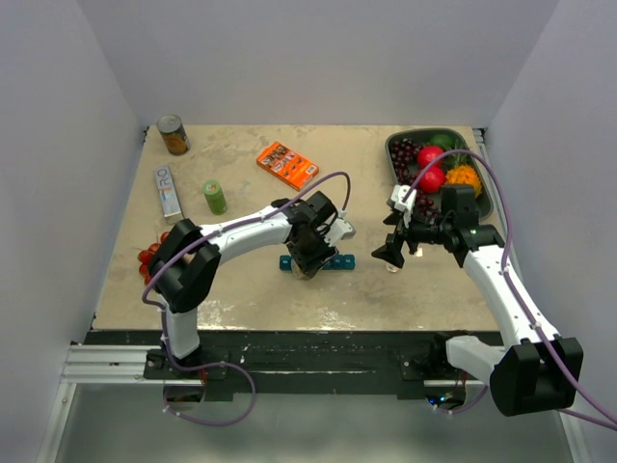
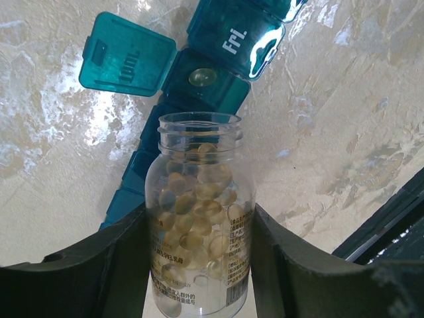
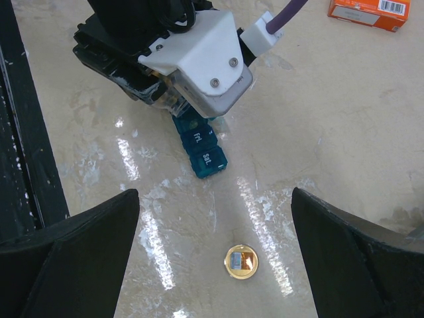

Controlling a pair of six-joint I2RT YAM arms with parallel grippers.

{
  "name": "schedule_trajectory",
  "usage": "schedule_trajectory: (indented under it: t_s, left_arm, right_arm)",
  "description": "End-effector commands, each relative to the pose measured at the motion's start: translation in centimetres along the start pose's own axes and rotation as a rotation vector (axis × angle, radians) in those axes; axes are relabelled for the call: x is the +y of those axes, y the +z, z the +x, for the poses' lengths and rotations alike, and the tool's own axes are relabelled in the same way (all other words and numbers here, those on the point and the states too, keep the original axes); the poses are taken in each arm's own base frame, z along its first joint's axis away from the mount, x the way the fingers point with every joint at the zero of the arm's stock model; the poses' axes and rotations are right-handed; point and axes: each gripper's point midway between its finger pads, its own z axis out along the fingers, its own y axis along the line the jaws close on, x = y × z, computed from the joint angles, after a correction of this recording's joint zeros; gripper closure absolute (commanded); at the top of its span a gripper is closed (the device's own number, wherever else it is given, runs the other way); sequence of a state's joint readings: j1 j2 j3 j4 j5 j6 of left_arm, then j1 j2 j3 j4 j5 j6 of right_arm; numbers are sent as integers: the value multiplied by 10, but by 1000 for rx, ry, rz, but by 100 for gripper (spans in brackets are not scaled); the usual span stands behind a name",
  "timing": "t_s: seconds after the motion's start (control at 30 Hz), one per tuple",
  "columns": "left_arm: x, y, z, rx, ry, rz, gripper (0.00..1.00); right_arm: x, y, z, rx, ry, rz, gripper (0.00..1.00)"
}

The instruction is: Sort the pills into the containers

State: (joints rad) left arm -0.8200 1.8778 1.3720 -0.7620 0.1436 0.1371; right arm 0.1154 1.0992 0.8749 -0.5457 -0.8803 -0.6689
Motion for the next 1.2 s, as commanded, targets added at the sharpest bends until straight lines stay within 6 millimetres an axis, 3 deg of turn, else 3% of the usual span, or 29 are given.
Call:
schedule_trajectory:
  t_s: [0.0, 0.87, 1.17]
  left_arm:
    - [-2, -8, -7, 8, -18, -11, 100]
    - [0, -4, -8, 68, -14, -35, 100]
    - [-2, -11, -11, 79, -16, -42, 100]
  right_arm:
    - [-4, -4, -10, -19, -15, 16, 1]
    - [-4, -4, -10, -20, -19, 16, 1]
    - [-5, -4, -10, -19, -18, 18, 1]
